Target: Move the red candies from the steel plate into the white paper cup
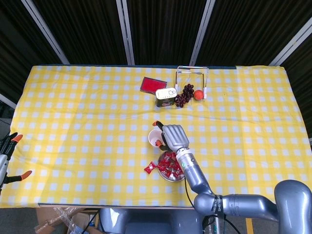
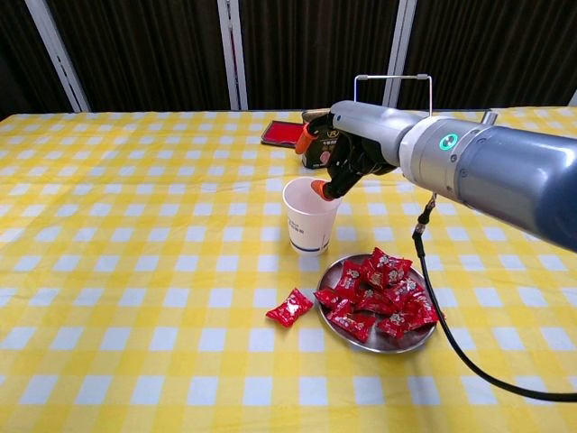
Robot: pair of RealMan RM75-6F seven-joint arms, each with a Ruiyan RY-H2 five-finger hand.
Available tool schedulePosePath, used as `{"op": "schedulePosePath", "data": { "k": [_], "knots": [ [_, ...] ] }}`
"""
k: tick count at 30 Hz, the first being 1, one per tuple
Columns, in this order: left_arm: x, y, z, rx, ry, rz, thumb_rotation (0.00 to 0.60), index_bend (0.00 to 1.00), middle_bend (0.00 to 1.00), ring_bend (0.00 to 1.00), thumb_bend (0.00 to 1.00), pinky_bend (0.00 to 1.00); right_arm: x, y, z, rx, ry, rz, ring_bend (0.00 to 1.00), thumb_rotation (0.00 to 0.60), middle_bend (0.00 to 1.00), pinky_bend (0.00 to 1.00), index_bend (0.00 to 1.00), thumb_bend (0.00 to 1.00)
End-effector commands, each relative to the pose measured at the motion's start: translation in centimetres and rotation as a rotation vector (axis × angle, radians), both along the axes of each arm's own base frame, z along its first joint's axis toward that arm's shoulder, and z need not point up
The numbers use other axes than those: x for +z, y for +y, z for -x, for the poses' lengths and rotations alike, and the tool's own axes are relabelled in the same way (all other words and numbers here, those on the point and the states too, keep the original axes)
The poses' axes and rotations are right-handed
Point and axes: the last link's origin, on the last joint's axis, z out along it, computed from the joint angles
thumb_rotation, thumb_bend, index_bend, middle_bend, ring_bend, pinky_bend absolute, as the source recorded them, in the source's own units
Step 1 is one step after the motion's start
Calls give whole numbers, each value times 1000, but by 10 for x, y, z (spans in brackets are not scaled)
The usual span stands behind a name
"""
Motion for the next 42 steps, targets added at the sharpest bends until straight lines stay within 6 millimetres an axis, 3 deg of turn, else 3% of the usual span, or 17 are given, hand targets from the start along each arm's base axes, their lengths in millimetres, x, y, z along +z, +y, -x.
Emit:
{"op": "schedulePosePath", "data": {
  "k": [1,9,11,18,28,42],
  "knots": [
    [0,0,0,-1,0,0,600,0,0,0,18,0,12,10,6,16,15,6,973,600,824,1000,248,481],
    [0,-1,-1,-9,3,-4,600,0,0,0,18,0,26,44,33,15,76,-31,970,600,824,1000,244,438],
    [0,-1,-2,-19,3,-17,600,0,0,0,19,0,26,62,47,5,102,-57,968,600,824,1000,232,424],
    [1,-4,-4,-37,6,-37,600,0,0,0,20,0,19,83,68,-32,109,-78,966,600,824,1000,213,406],
    [1,-5,-4,-48,8,-45,600,0,0,0,21,0,6,88,79,-63,120,-88,966,600,824,1000,29,400],
    [1,-5,-4,-41,10,-41,600,0,0,0,25,0,-13,91,98,-99,158,-126,966,600,824,1000,78,399]
  ]
}}
